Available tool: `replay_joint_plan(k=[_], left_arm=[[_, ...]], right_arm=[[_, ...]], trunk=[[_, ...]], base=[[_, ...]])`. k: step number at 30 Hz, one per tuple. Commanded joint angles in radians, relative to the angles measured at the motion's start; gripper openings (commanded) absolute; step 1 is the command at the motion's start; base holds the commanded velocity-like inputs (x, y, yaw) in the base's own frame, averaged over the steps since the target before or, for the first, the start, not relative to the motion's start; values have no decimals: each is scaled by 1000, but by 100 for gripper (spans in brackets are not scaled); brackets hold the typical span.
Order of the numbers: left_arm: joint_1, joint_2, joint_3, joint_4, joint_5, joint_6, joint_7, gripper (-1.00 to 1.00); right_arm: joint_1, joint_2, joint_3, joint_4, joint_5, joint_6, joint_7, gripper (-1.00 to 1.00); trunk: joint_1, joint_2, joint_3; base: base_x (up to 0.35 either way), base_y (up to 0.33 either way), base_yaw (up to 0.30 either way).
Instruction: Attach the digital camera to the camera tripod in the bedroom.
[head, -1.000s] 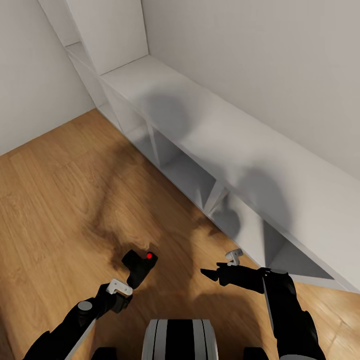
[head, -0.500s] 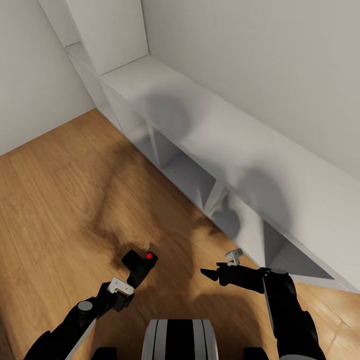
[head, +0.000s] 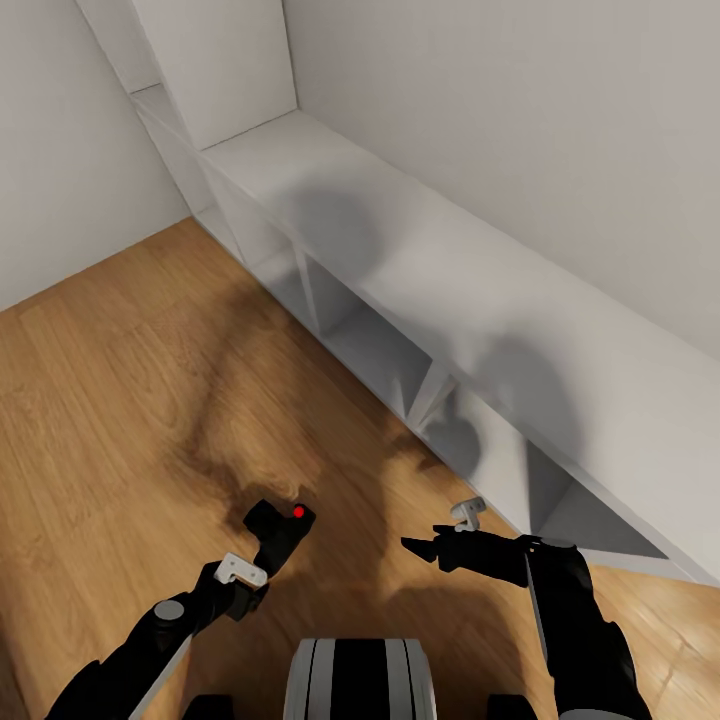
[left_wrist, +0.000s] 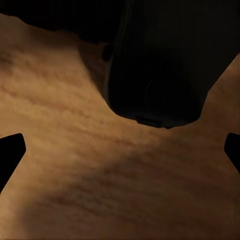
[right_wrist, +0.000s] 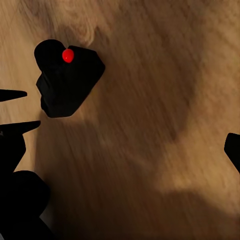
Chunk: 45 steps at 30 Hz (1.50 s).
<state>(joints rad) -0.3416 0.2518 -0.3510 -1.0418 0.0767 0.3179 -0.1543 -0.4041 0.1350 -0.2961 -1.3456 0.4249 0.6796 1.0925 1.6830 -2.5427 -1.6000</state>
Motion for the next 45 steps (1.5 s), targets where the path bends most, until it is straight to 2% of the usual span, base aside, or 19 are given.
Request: replay_joint_plan(k=[1, 18, 20, 24, 25, 27, 31, 45], left_arm=[[0, 1, -2, -3, 7, 6, 0, 100], [0, -3, -24, 9, -1, 20, 14, 100], [0, -3, -64, 17, -19, 24, 14, 100], [0, -3, -102, 38, -58, 25, 15, 100], [0, -3, -115, 51, -81, 25, 13, 100], [0, -4, -123, 63, -100, 25, 10, 100], [0, -8, -126, 77, -122, 20, 5, 100], [0, -8, -122, 70, -132, 8, 14, 100]], right_arm=[[-1, 1, -3, -1, 8, 6, 9, 100], [-1, 2, -3, -1, 8, 6, 9, 100], [-1, 2, -3, -2, 8, 6, 10, 100], [-1, 2, -3, -3, 8, 5, 10, 100], [-1, 1, -3, -3, 8, 5, 10, 100], [-1, 1, -3, -3, 8, 4, 10, 100], [-1, 0, -3, -3, 8, 4, 10, 100], [-1, 1, -4, -3, 6, 5, 10, 100]], trunk=[[0, 0, -1], [0, 0, -1], [0, 0, -1], [0, 0, -1], [0, 0, -1], [0, 0, -1], [0, 0, -1], [0, 0, -1]], base=[[0, 0, 0], [0, 0, 0], [0, 0, 0], [0, 0, 0], [0, 0, 0], [0, 0, 0], [0, 0, 0], [0, 0, 0]])
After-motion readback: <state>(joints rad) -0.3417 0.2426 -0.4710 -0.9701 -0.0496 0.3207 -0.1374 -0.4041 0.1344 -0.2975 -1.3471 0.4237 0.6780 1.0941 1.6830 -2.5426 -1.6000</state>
